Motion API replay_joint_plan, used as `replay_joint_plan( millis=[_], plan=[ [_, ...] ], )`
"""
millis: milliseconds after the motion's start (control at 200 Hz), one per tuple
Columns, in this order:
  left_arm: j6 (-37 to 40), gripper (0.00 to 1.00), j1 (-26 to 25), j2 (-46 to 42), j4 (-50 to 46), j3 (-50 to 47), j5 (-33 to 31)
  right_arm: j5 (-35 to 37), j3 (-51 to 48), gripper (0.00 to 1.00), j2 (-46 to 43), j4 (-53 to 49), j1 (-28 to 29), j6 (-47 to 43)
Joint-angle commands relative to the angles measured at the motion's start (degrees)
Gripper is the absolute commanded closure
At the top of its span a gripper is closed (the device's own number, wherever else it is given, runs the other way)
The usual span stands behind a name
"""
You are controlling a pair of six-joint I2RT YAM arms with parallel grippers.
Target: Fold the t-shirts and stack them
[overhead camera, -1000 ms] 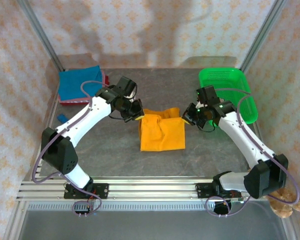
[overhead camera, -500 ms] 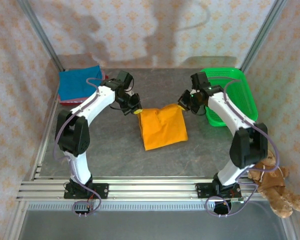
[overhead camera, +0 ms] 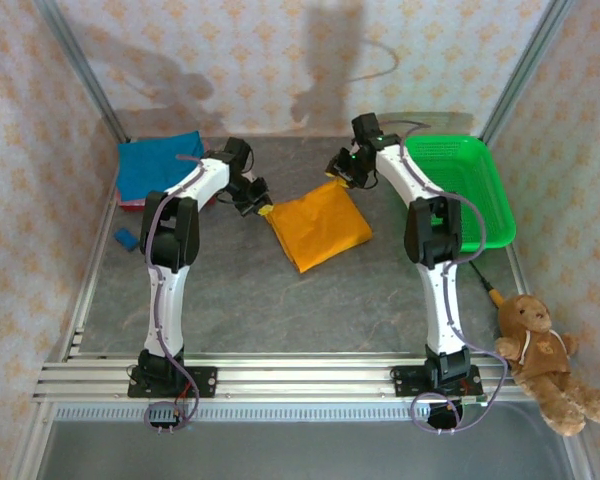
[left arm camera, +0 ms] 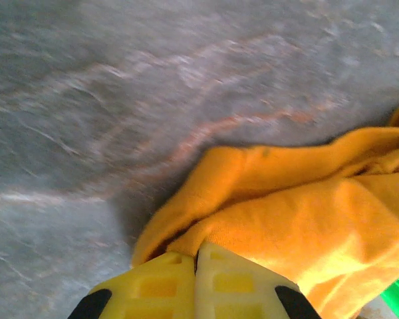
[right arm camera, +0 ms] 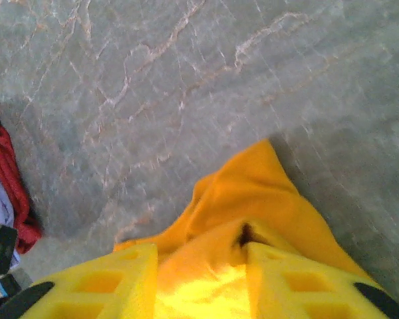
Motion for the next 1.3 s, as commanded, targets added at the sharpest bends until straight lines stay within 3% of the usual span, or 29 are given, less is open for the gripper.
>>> replay_joint_plan(
  millis=[0, 85, 170, 365, 470, 786, 951, 1101, 1206, 1296],
  plan=[
    [1.2, 1.00, 2.2, -0.1, -1.2, 0.7, -1.9, 0.2, 4.7, 0.53, 1.4, -8.8, -0.3, -2.9],
    [1.4, 1.00, 3.2, 0.4, -1.2, 0.9, -1.7, 0.8, 2.5, 0.47, -1.3, -9.1, -0.2, -3.7],
    [1.7, 0.86, 3.5, 0.2, -2.4, 2.5, -1.4, 2.1, -2.2, 0.44, -5.5, -9.2, -0.2, -5.3],
    [2.0, 0.73, 3.5, -2.3, -4.0, 4.4, -2.6, -0.9, -17.1, 0.39, -15.5, -3.4, -0.1, -6.4],
    [1.8, 0.69, 3.3, -4.9, -4.3, 4.2, -3.9, -4.3, -21.8, 0.39, -15.7, -1.3, 0.2, -6.4],
    [2.8, 0.59, 0.2, -12.8, -5.1, -1.6, -7.2, -5.0, -32.6, 0.39, -15.6, 1.9, 3.2, -4.7],
    [2.1, 0.57, -4.4, -17.6, -2.8, -9.5, -10.0, -4.2, -43.8, 0.39, -21.1, 4.2, 6.5, -2.3],
    [-4.2, 0.55, -11.2, -21.8, 7.4, -21.6, -11.3, -3.3, -57.5, 0.39, -31.6, 10.4, 9.9, 4.8],
    [-6.5, 0.55, -14.8, -20.5, 11.2, -25.9, -10.7, -2.9, -64.9, 0.38, -40.1, 14.1, 12.4, 8.8],
    [-6.2, 0.55, -17.9, -18.8, 11.4, -27.0, -11.9, 0.5, -66.4, 0.37, -47.0, 11.3, 12.7, 8.9]
  ],
)
